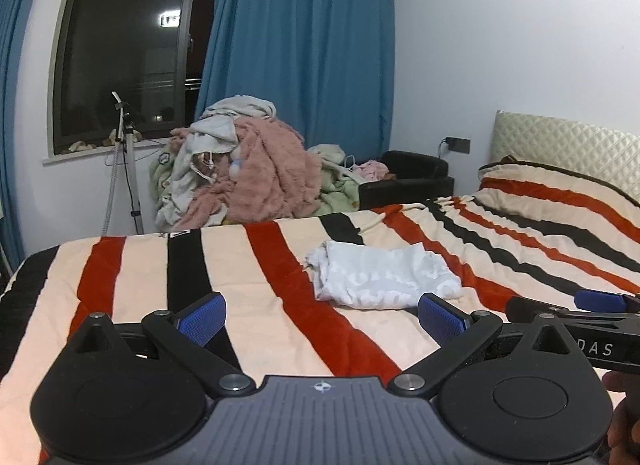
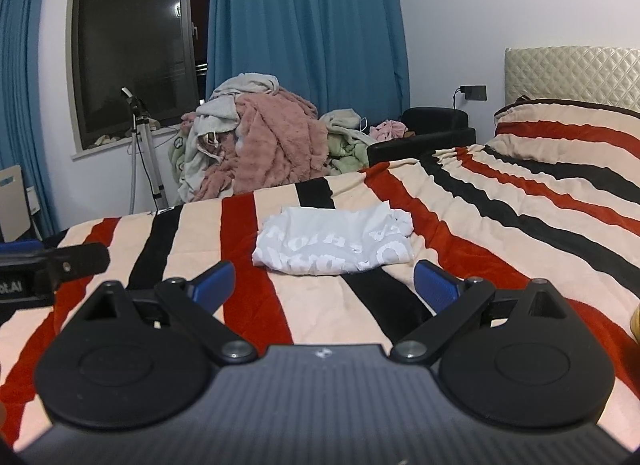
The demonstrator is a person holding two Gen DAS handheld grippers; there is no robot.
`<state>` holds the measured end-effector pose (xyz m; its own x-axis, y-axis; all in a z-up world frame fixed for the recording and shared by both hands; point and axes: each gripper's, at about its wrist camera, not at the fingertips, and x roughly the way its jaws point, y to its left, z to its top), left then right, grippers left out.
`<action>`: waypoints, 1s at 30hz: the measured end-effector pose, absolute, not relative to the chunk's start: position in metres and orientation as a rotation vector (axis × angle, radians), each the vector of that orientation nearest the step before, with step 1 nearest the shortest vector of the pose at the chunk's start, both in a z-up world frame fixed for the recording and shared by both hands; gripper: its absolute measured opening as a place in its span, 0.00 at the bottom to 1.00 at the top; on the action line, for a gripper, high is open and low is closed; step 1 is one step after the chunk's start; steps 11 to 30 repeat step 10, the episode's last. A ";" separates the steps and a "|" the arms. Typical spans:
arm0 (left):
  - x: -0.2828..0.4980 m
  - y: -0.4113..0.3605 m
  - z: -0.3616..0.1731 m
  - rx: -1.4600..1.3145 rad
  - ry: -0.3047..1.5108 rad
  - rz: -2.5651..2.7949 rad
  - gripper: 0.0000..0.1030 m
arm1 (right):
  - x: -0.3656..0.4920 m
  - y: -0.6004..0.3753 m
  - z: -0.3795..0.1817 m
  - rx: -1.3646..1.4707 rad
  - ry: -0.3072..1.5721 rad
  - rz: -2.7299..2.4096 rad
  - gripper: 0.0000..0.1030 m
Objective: Fold clothes
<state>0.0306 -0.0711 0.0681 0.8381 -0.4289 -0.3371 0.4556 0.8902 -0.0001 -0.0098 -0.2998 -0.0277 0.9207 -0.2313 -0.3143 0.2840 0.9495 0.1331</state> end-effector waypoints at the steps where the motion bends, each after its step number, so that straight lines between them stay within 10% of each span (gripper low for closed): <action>1: 0.030 -0.070 0.068 0.076 0.338 -0.471 1.00 | -0.010 -0.300 -0.028 0.178 0.302 -0.267 0.95; 30: 0.032 -0.071 0.066 0.072 0.350 -0.471 1.00 | -0.011 -0.299 -0.027 0.180 0.299 -0.270 0.95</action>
